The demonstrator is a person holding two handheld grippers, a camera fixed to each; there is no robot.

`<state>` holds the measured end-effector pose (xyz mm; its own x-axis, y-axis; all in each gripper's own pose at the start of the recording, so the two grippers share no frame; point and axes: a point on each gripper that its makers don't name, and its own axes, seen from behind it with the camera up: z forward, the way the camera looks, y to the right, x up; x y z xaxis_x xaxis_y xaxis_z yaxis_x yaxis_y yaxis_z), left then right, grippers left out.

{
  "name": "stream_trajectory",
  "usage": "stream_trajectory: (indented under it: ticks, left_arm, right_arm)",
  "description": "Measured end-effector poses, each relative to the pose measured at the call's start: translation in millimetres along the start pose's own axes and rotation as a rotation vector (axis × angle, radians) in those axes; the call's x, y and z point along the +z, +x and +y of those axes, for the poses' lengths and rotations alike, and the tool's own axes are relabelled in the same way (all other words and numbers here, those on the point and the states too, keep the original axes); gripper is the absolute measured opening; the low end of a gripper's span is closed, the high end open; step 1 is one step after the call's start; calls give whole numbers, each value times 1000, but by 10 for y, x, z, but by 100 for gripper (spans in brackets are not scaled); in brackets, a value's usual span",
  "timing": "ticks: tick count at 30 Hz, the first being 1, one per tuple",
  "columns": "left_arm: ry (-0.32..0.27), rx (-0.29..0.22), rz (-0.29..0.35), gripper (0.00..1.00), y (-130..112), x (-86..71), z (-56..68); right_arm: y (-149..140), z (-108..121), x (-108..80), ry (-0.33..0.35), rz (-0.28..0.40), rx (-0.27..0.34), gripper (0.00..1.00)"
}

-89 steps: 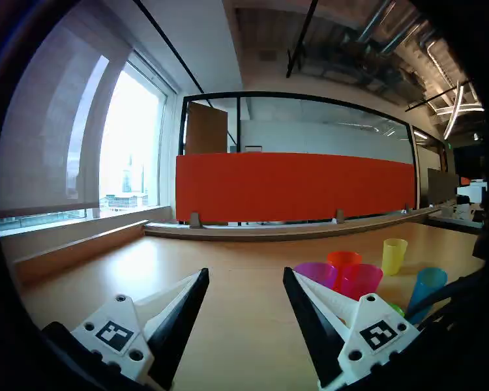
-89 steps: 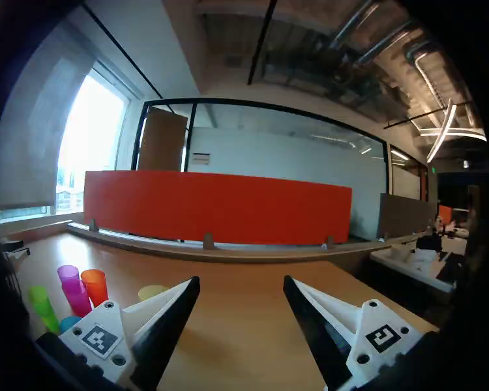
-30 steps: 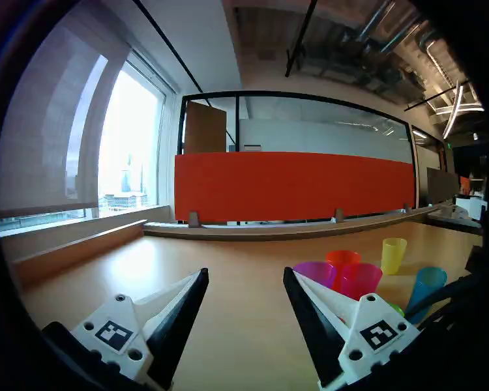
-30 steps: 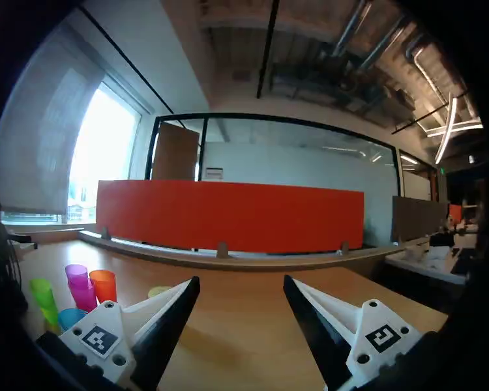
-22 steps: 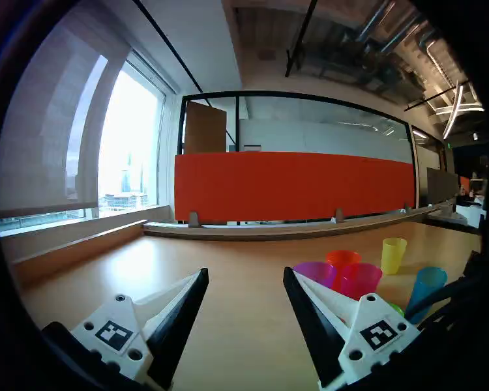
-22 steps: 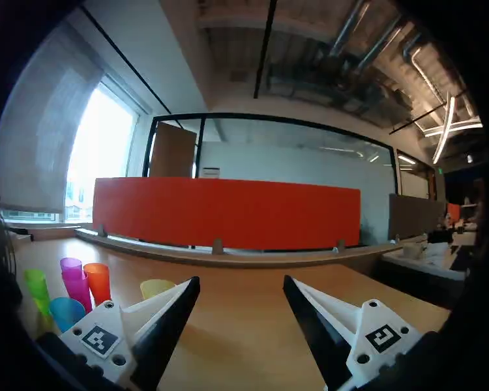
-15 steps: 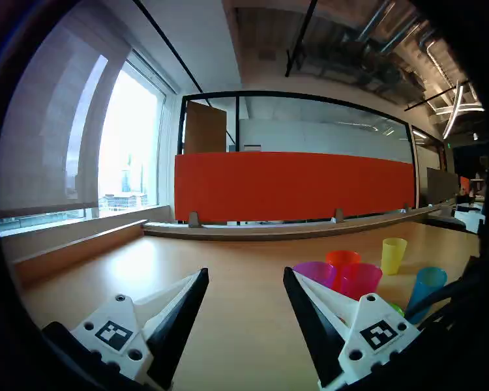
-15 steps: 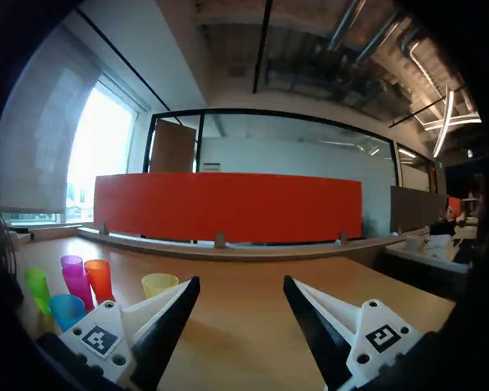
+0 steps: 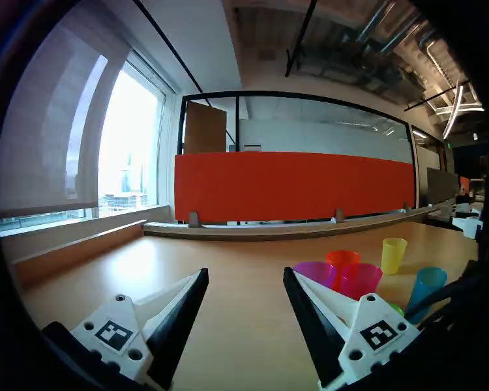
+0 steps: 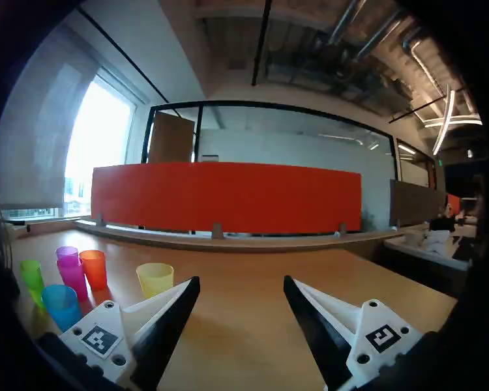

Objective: Pour water

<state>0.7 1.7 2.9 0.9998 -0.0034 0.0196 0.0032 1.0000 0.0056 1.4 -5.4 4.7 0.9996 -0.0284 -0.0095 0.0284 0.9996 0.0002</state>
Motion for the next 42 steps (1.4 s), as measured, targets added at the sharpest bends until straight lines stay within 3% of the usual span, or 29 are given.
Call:
stream_trajectory:
  ticks: [9,42]
  left_arm:
    - [0,0,0,84,1,-3,-3]
    - [0,0,0,84,2,-2,-4]
  right_arm:
    - [-15,29,-2,4,-10,30,99]
    - [-16,42,-43,10,-11,32,100]
